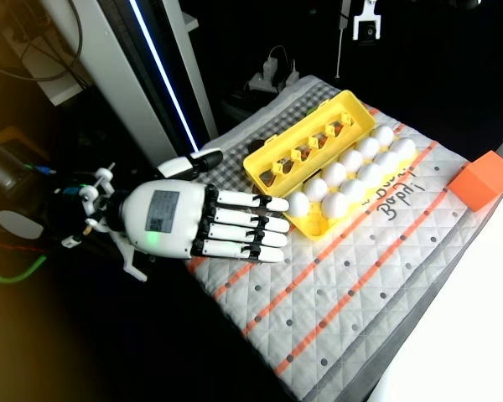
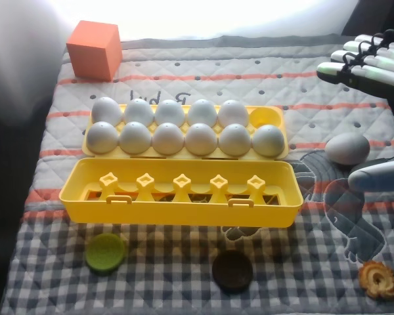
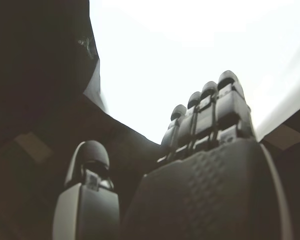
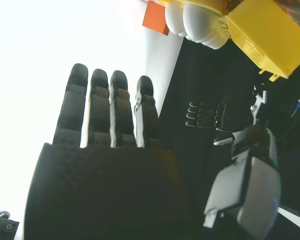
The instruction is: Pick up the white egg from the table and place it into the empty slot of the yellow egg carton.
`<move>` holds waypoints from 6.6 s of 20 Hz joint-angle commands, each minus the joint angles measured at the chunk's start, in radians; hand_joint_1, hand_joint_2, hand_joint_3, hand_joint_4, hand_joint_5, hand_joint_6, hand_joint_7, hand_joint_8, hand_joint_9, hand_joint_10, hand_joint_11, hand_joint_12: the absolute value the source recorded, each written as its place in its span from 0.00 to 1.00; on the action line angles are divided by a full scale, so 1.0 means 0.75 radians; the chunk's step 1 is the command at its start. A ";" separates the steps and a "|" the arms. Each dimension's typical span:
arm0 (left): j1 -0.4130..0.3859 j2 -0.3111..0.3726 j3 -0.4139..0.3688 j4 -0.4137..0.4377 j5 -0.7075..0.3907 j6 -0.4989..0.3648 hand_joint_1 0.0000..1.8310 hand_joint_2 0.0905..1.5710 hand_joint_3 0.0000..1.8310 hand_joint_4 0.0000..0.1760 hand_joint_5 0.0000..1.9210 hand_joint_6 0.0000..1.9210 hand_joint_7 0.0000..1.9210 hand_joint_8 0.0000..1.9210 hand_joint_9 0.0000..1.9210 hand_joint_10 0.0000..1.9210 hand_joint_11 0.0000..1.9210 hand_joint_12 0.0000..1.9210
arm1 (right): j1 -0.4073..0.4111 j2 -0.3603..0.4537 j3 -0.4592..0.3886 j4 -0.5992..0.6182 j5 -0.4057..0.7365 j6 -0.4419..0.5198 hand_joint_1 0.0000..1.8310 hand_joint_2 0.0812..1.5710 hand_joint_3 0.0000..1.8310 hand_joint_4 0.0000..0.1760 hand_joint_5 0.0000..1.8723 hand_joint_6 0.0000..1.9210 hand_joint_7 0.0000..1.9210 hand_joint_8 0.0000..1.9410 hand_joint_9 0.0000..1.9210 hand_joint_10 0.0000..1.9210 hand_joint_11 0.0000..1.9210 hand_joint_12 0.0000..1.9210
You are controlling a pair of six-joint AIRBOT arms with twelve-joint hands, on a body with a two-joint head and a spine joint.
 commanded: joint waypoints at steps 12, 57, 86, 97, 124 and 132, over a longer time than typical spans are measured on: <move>-0.016 0.001 -0.001 0.007 -0.161 -0.008 0.00 0.50 0.00 0.39 0.00 0.00 0.00 0.00 0.00 0.00 0.00 0.00 | 0.007 -0.004 0.041 0.042 0.136 0.003 0.19 0.45 0.00 0.59 0.08 0.00 0.08 0.00 0.07 0.01 0.10 0.04; -0.017 0.000 0.000 0.010 -0.153 -0.008 0.00 0.50 0.00 0.43 0.00 0.00 0.00 0.00 0.00 0.00 0.00 0.00 | 0.123 -0.182 0.230 -0.091 -0.048 0.162 0.47 0.57 0.00 0.00 0.40 0.00 0.45 0.01 0.48 0.01 0.46 0.05; -0.012 0.000 -0.002 0.009 -0.158 -0.008 0.00 0.50 0.00 0.44 0.00 0.00 0.00 0.00 0.00 0.00 0.00 0.00 | 0.123 -0.176 0.218 -0.097 -0.038 0.169 0.59 0.61 0.00 0.00 0.49 0.16 0.57 0.00 0.63 0.00 0.58 0.19; -0.012 0.000 -0.003 0.009 -0.158 -0.008 0.00 0.51 0.00 0.36 0.00 0.00 0.00 0.00 0.00 0.00 0.00 0.00 | 0.110 -0.176 0.221 -0.101 -0.054 0.168 0.56 0.51 0.00 0.00 0.43 0.01 0.46 0.01 0.48 0.01 0.50 0.04; -0.011 0.000 -0.003 0.009 -0.158 -0.008 0.00 0.51 0.00 0.44 0.00 0.00 0.00 0.00 0.00 0.00 0.00 0.00 | 0.127 -0.176 0.221 -0.108 -0.050 0.169 0.63 0.70 0.00 0.00 0.52 0.51 0.57 0.01 0.64 0.00 0.63 0.06; -0.010 0.000 -0.002 0.009 -0.157 -0.008 0.00 0.51 0.00 0.47 0.00 0.00 0.00 0.00 0.00 0.00 0.00 0.00 | 0.171 -0.175 0.221 -0.114 -0.024 0.169 0.63 0.69 0.00 0.00 0.53 0.49 0.57 0.02 0.61 0.00 0.56 0.18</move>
